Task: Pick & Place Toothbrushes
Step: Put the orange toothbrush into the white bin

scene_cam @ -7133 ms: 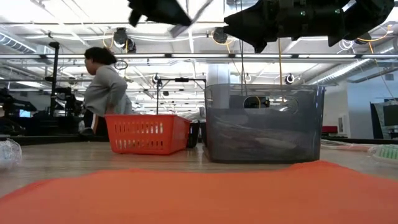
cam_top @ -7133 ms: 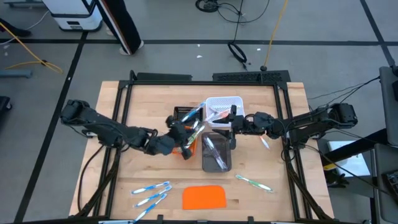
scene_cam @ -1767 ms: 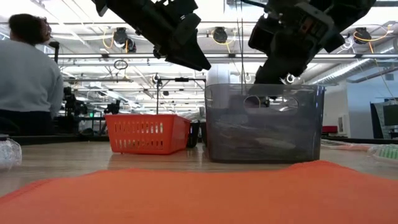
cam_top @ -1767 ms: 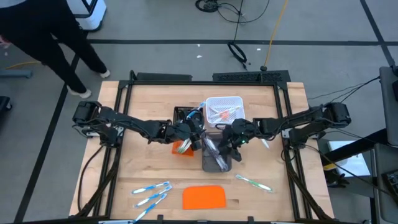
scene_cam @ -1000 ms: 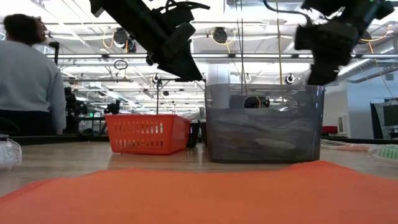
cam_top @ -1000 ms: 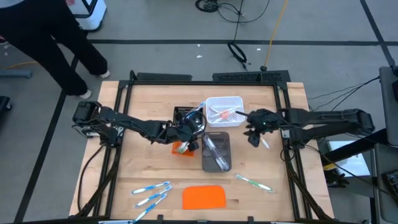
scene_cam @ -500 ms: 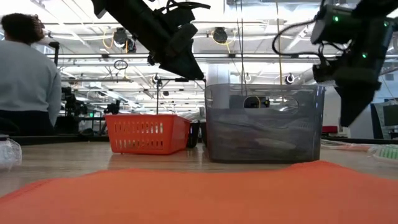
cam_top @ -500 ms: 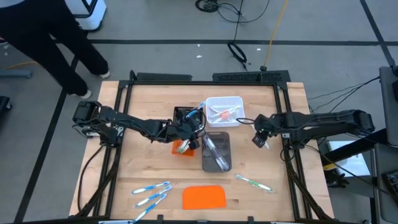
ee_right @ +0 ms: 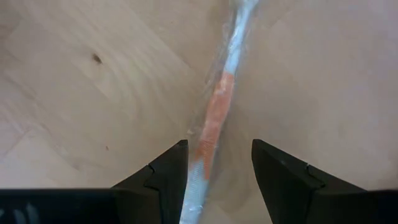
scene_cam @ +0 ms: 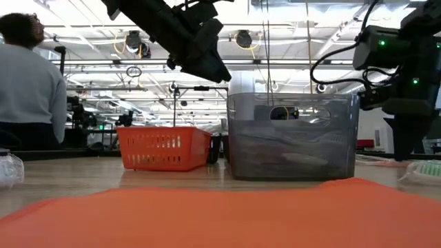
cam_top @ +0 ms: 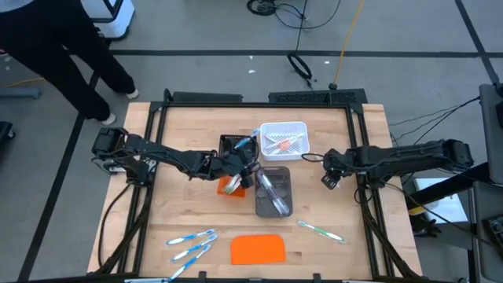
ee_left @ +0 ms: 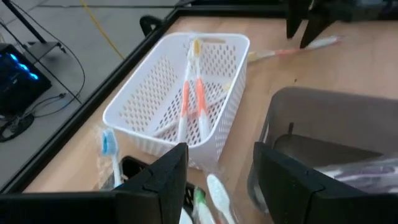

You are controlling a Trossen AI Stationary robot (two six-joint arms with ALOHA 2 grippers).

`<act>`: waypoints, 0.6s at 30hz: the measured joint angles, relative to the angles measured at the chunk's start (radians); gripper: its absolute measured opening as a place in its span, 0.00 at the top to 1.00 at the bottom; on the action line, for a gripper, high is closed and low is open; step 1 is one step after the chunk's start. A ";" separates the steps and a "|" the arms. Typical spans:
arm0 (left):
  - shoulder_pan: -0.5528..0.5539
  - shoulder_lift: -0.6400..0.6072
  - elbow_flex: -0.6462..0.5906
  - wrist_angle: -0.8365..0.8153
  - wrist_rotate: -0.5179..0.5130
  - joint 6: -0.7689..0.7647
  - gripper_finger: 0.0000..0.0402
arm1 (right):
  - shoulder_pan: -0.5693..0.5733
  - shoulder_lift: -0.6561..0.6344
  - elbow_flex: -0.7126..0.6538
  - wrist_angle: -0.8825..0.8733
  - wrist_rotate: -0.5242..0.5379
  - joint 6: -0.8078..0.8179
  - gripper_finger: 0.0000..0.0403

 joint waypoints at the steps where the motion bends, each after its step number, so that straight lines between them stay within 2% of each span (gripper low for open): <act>1: 0.000 0.000 0.000 0.009 0.000 0.001 0.54 | 0.000 0.000 -0.011 0.018 -0.015 0.003 0.58; 6: 0.000 0.000 0.000 0.046 0.000 0.026 0.54 | 0.000 -0.002 -0.068 0.089 -0.042 0.005 0.58; 12: 0.002 0.000 0.000 0.048 0.000 0.029 0.54 | 0.000 -0.002 -0.083 0.093 -0.049 0.006 0.59; 18: 0.003 0.000 0.000 0.048 0.000 0.028 0.54 | 0.000 -0.002 -0.084 0.089 -0.049 0.010 0.71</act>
